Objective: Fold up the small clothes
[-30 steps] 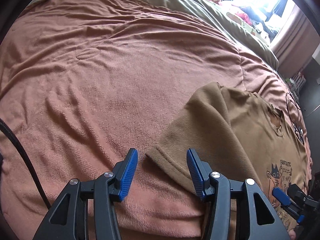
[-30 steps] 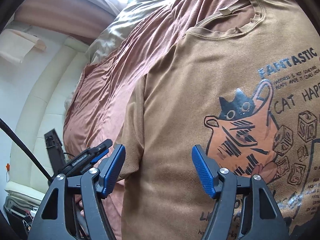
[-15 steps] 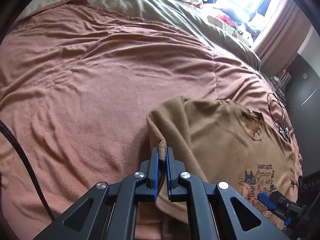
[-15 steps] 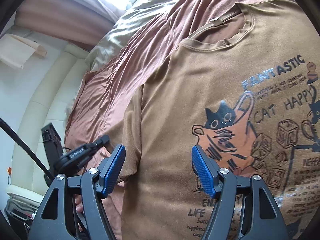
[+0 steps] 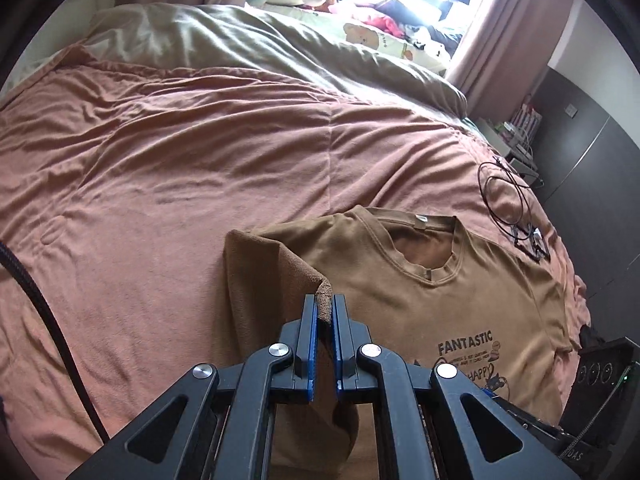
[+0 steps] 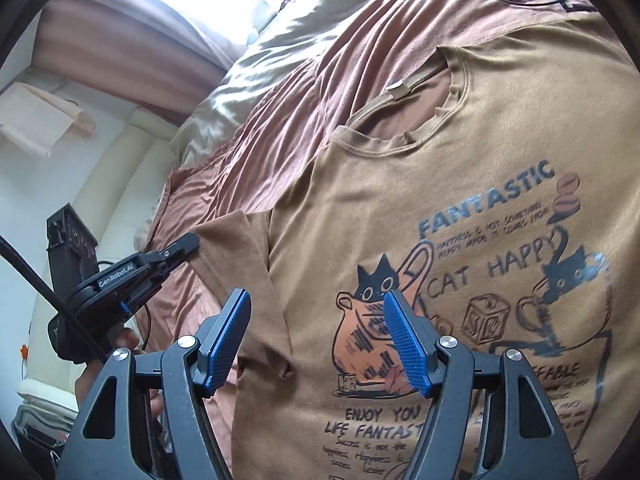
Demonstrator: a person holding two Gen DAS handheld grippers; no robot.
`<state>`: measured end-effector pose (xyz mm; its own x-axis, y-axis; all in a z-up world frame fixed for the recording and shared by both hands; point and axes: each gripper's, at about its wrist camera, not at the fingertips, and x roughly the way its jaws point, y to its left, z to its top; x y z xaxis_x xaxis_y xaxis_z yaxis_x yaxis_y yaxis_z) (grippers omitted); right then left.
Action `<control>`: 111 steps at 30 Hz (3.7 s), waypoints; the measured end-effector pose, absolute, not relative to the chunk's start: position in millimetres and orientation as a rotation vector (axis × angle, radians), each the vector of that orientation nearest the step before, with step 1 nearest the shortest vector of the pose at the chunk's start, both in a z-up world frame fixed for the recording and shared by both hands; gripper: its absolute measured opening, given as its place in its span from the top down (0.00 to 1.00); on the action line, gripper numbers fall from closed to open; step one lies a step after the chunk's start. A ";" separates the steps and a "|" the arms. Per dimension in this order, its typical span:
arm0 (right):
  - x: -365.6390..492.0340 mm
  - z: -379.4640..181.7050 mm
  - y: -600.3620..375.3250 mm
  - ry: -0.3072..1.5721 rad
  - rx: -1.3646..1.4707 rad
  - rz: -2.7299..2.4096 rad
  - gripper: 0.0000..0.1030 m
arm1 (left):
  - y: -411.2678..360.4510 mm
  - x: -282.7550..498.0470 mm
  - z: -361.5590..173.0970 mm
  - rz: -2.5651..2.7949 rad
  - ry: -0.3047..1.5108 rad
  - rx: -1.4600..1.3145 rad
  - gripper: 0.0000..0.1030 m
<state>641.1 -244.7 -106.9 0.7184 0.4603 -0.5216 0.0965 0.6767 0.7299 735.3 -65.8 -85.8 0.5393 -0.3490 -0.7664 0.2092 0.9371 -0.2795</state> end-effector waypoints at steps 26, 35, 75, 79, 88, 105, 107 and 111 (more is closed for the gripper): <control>710.1 -118.5 -230.8 0.853 0.768 0.261 0.35 | -12.9 751.0 -128.7 -0.207 1.033 -0.157 0.86; 761.1 -137.3 -211.8 0.907 0.759 0.261 0.56 | -5.8 774.3 -156.9 -0.197 1.068 -0.144 0.86; 711.8 -115.6 -229.3 0.886 0.700 0.157 0.44 | -14.6 820.9 -166.1 -0.131 1.061 -0.095 0.64; 689.8 -105.2 -230.6 0.878 0.690 0.146 0.44 | -12.9 790.8 -157.9 -0.147 1.073 -0.104 0.63; 621.8 -63.5 -246.1 0.865 0.664 0.128 0.44 | -16.8 718.7 -119.9 -0.176 1.057 -0.155 0.56; 456.2 21.9 -273.1 0.758 0.527 0.023 0.00 | -58.0 587.4 -29.0 -0.237 0.921 -0.184 0.04; 437.0 31.4 -276.7 0.745 0.522 0.011 0.00 | -66.2 571.5 -20.6 -0.246 0.912 -0.172 0.04; 400.2 47.6 -283.8 0.725 0.495 -0.028 0.00 | -79.0 538.9 -3.8 -0.263 0.890 -0.138 0.04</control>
